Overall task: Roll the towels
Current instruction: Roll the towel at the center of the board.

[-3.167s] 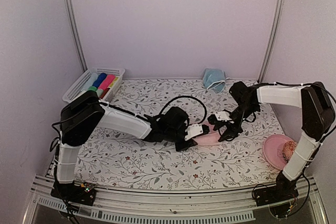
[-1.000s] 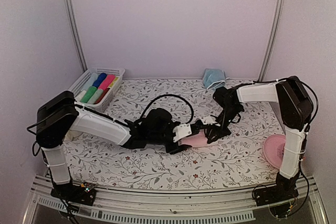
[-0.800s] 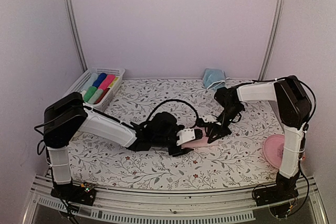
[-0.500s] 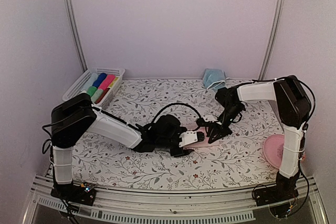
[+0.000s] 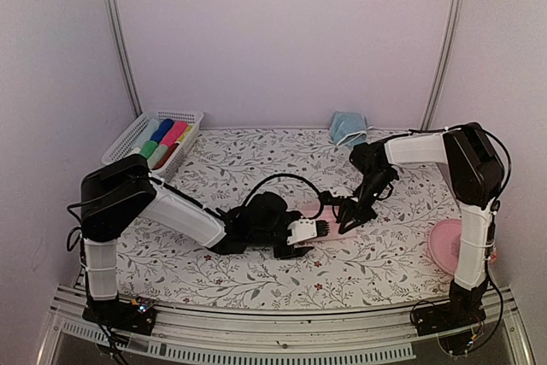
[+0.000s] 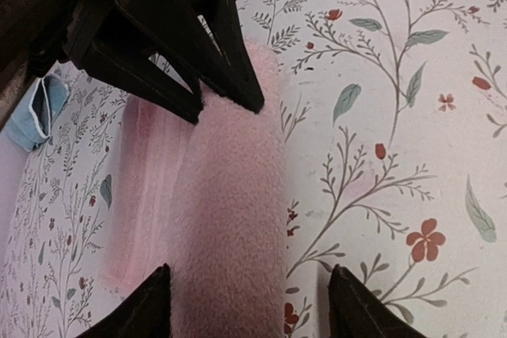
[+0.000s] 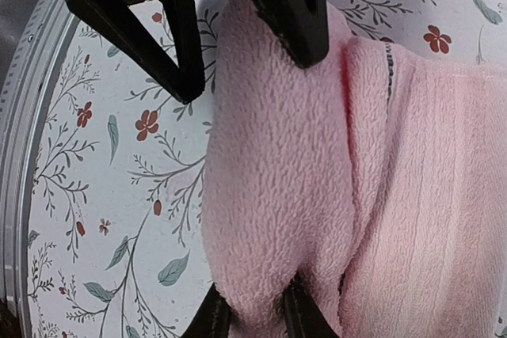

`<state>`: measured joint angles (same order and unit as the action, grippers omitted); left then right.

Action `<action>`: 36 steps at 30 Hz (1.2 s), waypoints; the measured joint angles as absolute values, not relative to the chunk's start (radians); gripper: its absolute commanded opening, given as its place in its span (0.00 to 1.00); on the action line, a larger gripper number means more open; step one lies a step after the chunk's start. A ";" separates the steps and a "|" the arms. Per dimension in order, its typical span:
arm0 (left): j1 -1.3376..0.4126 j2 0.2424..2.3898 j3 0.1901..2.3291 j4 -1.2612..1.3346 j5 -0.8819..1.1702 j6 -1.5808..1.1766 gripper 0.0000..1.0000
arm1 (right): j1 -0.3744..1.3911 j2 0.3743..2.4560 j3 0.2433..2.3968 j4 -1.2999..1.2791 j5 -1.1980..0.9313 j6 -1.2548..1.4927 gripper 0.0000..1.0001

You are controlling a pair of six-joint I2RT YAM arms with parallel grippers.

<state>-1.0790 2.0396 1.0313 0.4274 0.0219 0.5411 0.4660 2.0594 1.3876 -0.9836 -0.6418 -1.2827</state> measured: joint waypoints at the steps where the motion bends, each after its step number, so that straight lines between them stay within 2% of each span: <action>1: -1.080 2.030 1.019 0.439 0.022 0.545 0.66 | 0.466 2.059 1.388 -0.984 -0.642 -1.280 0.18; 8: -1.094 1.984 0.956 0.522 0.015 0.558 0.66 | 0.464 2.062 1.390 -0.984 -0.643 -1.271 0.18; 22: -1.105 2.022 1.005 0.507 0.021 0.558 0.64 | 0.464 2.064 1.393 -0.985 -0.643 -1.263 0.18; 28: -1.105 2.072 1.037 0.482 0.003 0.558 0.60 | 0.464 2.064 1.393 -0.985 -0.643 -1.260 0.18; 31: -1.105 2.090 1.056 0.477 -0.020 0.557 0.53 | 0.464 2.064 1.393 -0.987 -0.643 -1.260 0.18; 36: -1.105 2.116 1.077 0.478 -0.068 0.557 0.50 | 0.464 2.064 1.393 -0.988 -0.643 -1.261 0.18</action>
